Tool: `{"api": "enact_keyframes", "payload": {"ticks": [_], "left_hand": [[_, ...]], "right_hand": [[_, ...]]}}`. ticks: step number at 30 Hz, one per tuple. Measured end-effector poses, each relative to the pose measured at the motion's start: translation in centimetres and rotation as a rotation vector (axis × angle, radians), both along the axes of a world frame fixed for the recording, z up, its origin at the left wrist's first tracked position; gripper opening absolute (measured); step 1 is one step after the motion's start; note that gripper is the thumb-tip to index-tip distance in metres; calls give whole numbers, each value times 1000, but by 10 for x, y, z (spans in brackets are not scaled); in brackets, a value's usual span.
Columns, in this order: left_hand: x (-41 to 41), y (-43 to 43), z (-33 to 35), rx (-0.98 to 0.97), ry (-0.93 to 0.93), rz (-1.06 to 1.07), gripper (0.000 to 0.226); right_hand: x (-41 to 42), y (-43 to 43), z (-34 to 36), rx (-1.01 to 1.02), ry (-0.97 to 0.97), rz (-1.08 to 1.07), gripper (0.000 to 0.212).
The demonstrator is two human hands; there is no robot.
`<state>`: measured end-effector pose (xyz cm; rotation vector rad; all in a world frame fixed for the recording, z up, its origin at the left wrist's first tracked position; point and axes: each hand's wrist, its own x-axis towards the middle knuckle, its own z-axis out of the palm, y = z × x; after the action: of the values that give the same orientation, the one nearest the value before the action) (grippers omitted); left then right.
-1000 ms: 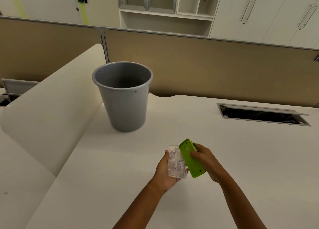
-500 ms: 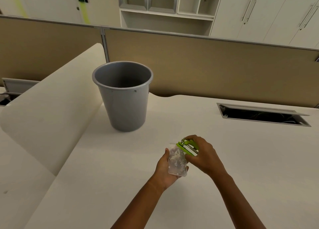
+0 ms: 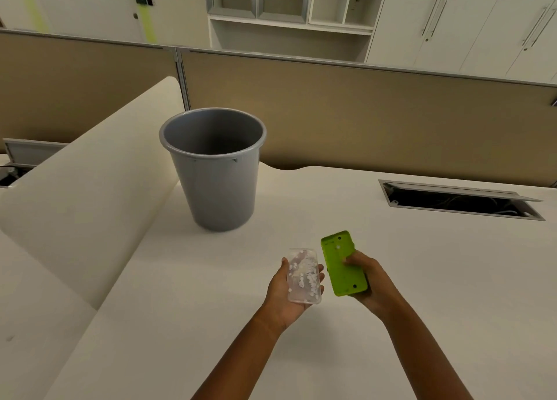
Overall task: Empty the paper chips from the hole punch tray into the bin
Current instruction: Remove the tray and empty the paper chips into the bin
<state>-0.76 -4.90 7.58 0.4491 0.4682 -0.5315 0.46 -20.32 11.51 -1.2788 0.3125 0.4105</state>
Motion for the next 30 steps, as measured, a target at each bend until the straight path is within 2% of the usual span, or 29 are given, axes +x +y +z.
{"api": "enact_keyframes", "payload": {"ticks": [4, 8, 10, 12, 18, 24, 30], "left_hand": [[3, 1, -1, 7, -3, 6, 55], [4, 1, -3, 17, 2, 6, 55], [5, 2, -4, 30, 5, 3, 56], [5, 2, -5, 42, 9, -3, 56], [2, -4, -7, 55, -16, -29, 53], [1, -1, -10, 72, 10, -19, 53], [-2, -6, -10, 45, -34, -57, 59]], "right_hand": [[0, -7, -10, 218, 182, -19, 28], [-1, -8, -20, 276, 235, -43, 36], [-1, -10, -24, 289, 241, -52, 32], [-1, -12, -25, 265, 212, -27, 29], [3, -7, -19, -19, 28, 123, 31], [9, -10, -13, 46, 129, 105, 27], [9, -6, -11, -32, 108, 162, 19]]}}
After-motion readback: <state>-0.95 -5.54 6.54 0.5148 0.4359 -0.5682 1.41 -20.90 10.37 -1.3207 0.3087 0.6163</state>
